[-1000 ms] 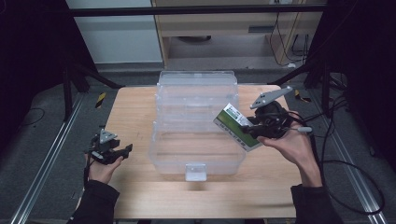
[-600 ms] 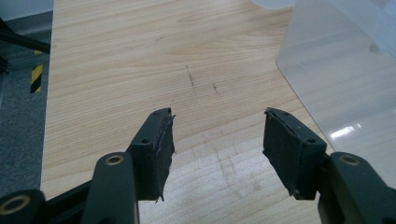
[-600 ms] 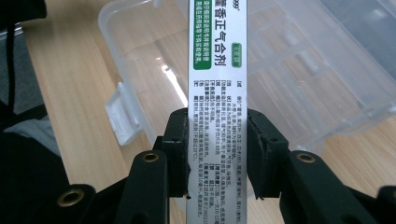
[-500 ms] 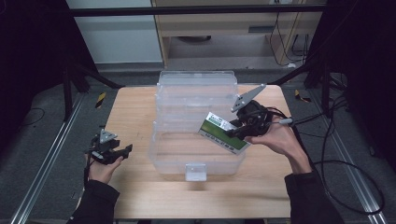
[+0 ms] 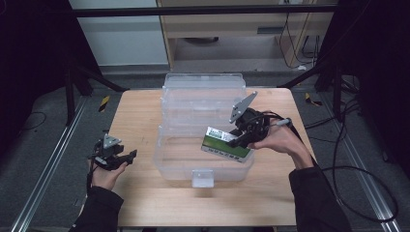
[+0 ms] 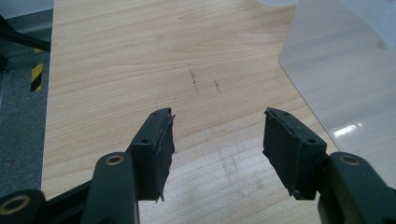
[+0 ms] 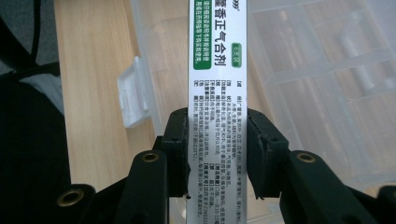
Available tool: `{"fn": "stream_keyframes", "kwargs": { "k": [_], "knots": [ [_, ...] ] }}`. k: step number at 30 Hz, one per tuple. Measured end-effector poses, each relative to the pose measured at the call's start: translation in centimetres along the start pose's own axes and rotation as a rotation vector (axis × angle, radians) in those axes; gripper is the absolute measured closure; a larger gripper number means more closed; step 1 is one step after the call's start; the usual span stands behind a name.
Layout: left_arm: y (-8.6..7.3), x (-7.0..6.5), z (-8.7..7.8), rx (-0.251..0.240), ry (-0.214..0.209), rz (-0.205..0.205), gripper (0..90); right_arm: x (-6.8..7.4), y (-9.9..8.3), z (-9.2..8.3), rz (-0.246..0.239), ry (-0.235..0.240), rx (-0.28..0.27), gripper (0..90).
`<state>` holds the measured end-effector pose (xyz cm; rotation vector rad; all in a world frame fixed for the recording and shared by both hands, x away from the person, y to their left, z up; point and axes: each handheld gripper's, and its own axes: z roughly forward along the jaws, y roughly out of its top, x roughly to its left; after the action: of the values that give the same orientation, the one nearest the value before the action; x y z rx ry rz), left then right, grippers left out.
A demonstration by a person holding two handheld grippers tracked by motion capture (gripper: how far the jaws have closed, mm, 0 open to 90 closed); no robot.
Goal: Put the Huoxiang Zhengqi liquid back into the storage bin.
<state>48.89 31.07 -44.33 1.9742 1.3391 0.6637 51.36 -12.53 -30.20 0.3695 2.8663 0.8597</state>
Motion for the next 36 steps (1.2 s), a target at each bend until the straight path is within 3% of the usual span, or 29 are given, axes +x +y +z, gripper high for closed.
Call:
{"fn": "stream_keyframes", "kwargs": {
  "k": [16, 21, 24, 36],
  "knots": [
    [-0.1, 0.2, 0.1, 0.006, 0.000, 0.000, 42.0, -0.8, -0.1, 3.2, -0.086, 0.058, 0.126, 63.9],
    [-0.2, 0.2, 0.3, 0.013, 0.000, -0.002, 42.1, -1.1, -0.5, 3.7, -0.105, 0.085, 0.133, 63.9],
    [-0.2, 0.2, 0.4, 0.016, -0.002, -0.002, 42.0, -1.1, -0.9, 4.3, -0.128, 0.078, 0.152, 63.9],
    [-0.3, 0.1, 0.6, 0.024, -0.002, 0.004, 42.0, -1.0, -1.8, 5.1, -0.153, 0.111, 0.165, 63.9]
  ]
}}
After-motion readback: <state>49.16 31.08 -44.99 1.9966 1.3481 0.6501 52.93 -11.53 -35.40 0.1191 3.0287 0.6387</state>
